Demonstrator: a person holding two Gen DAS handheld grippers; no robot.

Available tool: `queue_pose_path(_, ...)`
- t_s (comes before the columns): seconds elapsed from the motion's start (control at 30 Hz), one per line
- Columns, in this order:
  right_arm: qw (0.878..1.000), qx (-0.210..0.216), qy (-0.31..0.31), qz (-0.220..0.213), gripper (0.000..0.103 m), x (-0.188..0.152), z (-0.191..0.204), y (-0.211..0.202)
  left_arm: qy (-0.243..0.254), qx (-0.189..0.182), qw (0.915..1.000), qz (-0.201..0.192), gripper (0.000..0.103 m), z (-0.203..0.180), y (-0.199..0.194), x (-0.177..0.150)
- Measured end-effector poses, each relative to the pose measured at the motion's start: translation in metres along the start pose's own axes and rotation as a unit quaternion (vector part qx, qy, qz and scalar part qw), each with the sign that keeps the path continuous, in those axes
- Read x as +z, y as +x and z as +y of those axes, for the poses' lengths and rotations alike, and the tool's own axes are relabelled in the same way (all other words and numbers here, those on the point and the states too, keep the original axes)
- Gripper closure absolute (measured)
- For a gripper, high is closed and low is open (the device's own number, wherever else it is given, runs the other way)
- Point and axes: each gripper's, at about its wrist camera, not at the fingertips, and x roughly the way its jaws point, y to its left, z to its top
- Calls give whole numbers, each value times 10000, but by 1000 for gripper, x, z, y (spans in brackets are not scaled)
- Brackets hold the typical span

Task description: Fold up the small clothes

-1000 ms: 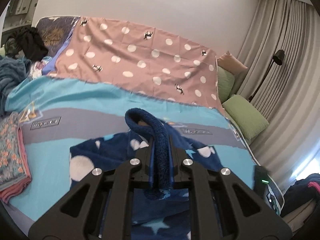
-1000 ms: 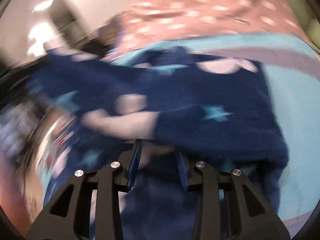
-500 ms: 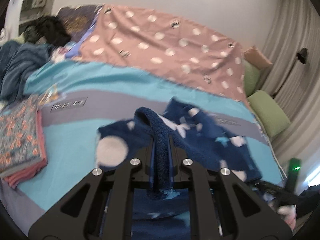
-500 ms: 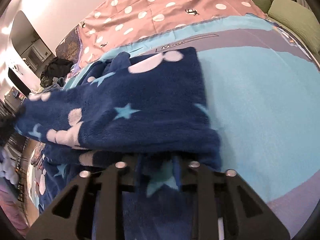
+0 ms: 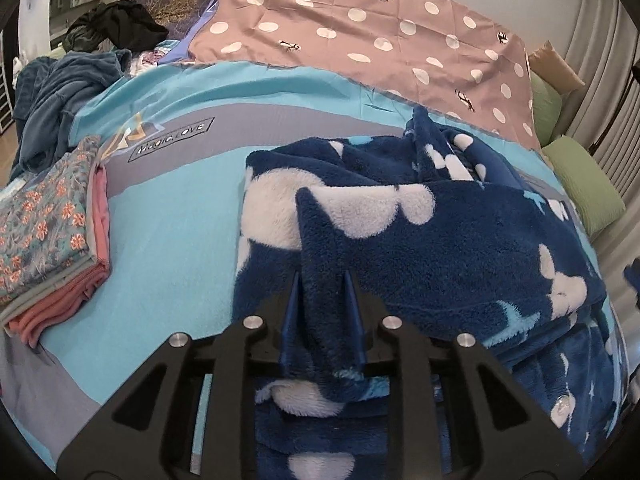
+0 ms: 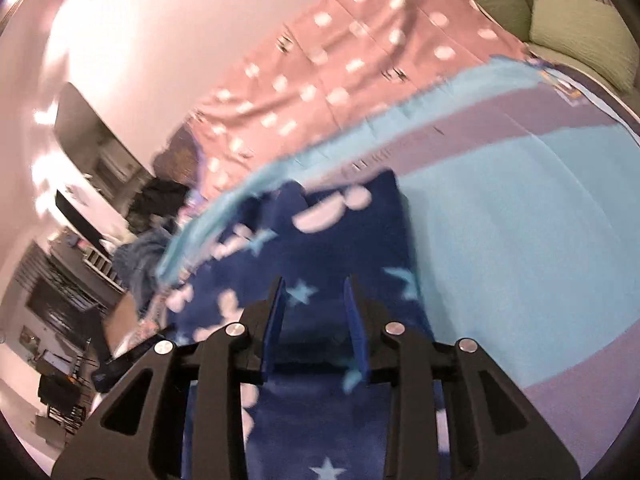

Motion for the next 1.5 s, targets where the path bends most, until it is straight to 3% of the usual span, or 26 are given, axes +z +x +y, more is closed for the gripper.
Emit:
queue_pose_path(0.07,9985,-3,-485,240,72,-7,7,22,-9,10,10000,1,76,-1,0,0)
queue_pose_path(0.17,9875,-684,-553,1307,72,-23,-10,78,-50,-28,10000,-20,74,0,0,-1)
queue_pose_path(0.23,9907,-528,-406,1187,72,-21,-15,77,-87,-57,9999,-41,73,1,-1,-2)
queue_pose_path(0.37,9889,-716,-643,1137,71,-21,-7,77,-114,51,9997,-192,64,-2,-15,-3)
queue_pose_path(0.6,9883,-755,-690,1128,71,-21,-1,74,628,-370,9947,-731,64,-45,-60,1)
queue_pose_path(0.73,9881,-766,-711,1131,71,-25,-5,74,743,-611,9943,-469,64,-67,-38,10)
queue_pose_path(0.83,9881,-756,-707,1135,71,-26,-4,76,707,-378,9966,183,62,-65,17,-3)
queue_pose_path(1.07,9872,-802,-775,1139,70,-29,-4,77,699,-558,9960,-73,63,-62,11,-8)
queue_pose_path(1.23,9908,-577,-614,1061,70,-27,-10,63,591,-796,9944,-365,59,-58,-32,-17)
queue_pose_path(1.3,9920,-517,-653,946,70,-31,-10,37,716,-833,9921,-610,43,-53,-65,-27)
queue_pose_path(1.37,9925,-424,-789,836,70,-40,-7,7,871,-797,9897,-813,36,-45,-93,-40)
queue_pose_path(1.5,9893,-322,-1003,1006,70,-67,0,-35,843,-786,9907,-717,35,-25,-130,-79)
